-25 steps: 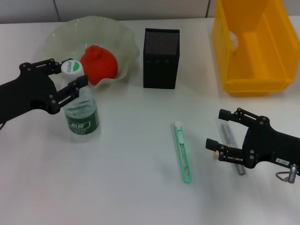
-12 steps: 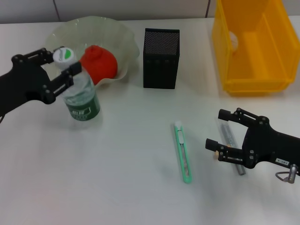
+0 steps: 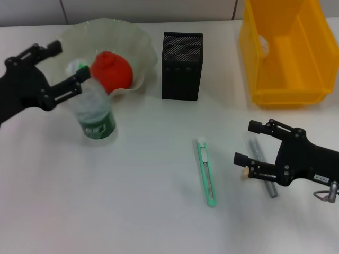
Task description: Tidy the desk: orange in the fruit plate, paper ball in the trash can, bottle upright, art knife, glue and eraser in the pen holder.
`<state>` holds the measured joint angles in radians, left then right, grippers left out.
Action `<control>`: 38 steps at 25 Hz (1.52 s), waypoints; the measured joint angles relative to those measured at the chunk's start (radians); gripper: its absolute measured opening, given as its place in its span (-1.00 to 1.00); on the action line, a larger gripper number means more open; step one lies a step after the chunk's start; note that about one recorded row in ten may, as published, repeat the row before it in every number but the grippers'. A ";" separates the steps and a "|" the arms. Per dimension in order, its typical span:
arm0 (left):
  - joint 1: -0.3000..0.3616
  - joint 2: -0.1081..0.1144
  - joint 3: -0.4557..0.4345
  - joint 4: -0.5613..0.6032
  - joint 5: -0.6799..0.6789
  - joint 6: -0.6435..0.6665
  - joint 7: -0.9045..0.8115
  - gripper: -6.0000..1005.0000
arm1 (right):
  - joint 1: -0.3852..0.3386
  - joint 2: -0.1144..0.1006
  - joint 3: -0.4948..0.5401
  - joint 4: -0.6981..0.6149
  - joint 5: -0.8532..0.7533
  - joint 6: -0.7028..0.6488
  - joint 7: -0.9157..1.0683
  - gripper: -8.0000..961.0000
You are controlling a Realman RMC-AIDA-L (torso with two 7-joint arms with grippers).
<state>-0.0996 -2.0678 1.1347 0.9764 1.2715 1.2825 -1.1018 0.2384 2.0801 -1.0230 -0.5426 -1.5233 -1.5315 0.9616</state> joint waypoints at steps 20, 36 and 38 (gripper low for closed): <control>-0.092 0.000 -0.115 -0.372 0.371 0.394 0.247 0.62 | 0.154 0.004 -0.411 -1.143 -0.846 -0.007 1.643 0.75; -0.141 -0.005 -0.116 -0.428 0.374 0.367 0.277 0.62 | 0.391 0.012 -0.791 -0.764 -1.027 0.227 1.989 0.75; -0.142 -0.005 -0.115 -0.430 0.376 0.365 0.277 0.62 | 0.401 0.012 -0.792 -0.730 -1.015 0.251 1.990 0.72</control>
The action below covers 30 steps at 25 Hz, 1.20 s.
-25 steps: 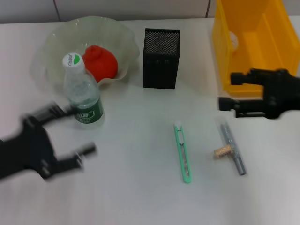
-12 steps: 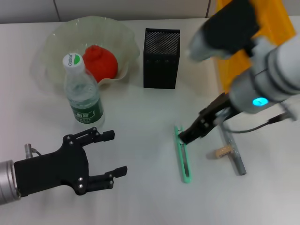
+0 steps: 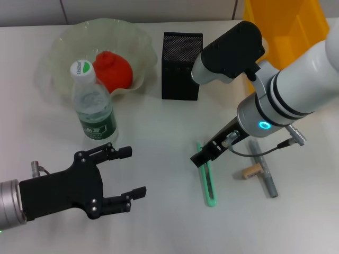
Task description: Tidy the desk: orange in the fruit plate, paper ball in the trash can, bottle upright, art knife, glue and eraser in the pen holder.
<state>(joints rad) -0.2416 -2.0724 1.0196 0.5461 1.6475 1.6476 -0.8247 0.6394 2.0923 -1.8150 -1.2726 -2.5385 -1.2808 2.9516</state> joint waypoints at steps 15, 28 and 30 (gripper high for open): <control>-0.001 0.000 0.005 -0.002 0.001 -0.003 0.001 0.62 | 0.058 0.000 -0.012 0.117 0.037 0.026 -0.004 -0.09; -0.009 0.002 0.003 -0.014 0.002 -0.023 0.001 0.62 | 0.046 -0.002 0.005 0.109 0.101 0.054 -0.025 -0.61; -0.008 0.002 0.003 -0.014 0.001 -0.023 0.001 0.62 | 0.004 -0.005 0.051 0.042 0.133 0.063 -0.052 -0.63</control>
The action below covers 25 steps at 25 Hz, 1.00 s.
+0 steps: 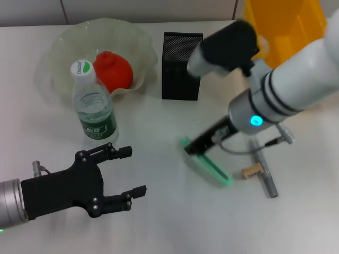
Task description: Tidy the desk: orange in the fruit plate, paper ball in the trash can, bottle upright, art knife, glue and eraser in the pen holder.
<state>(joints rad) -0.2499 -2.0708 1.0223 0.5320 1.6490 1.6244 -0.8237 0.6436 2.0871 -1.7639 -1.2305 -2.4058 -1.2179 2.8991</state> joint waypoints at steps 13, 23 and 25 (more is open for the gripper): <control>0.002 0.001 0.005 -0.014 0.001 0.007 0.000 0.62 | -0.359 0.001 0.253 -0.028 1.128 0.395 -1.192 -0.52; -0.003 0.001 0.005 -0.027 0.009 0.005 0.000 0.62 | 0.012 0.004 0.255 0.725 1.700 0.303 -1.967 -0.43; -0.003 0.001 0.005 -0.027 0.009 0.007 0.000 0.62 | 0.044 0.004 0.252 0.786 1.744 0.304 -2.015 -0.41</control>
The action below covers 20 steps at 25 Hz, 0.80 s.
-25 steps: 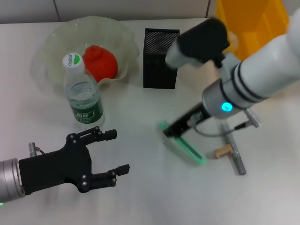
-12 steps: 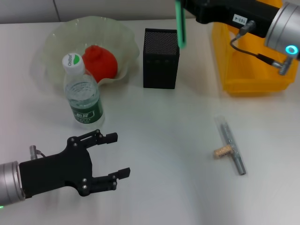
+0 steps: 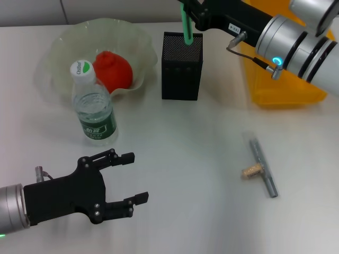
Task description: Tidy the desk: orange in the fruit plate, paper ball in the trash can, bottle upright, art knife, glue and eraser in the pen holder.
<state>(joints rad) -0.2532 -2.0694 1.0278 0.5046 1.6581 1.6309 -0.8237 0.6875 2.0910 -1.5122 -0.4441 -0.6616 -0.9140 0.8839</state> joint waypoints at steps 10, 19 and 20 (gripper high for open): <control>-0.005 0.000 -0.001 0.000 0.000 -0.003 0.000 0.62 | -0.003 0.000 -0.024 0.031 0.005 -0.005 -0.013 -0.32; -0.006 0.001 -0.001 0.000 0.000 -0.001 0.000 0.62 | -0.292 -0.027 -0.081 -0.583 -0.404 0.069 0.558 0.04; -0.006 0.001 -0.001 0.000 0.000 -0.001 0.000 0.62 | -0.323 -0.020 -0.067 -0.673 -0.544 0.065 0.696 0.09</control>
<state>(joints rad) -0.2590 -2.0679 1.0267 0.5047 1.6583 1.6296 -0.8240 0.3649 2.0709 -1.5793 -1.1171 -1.2061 -0.8491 1.5801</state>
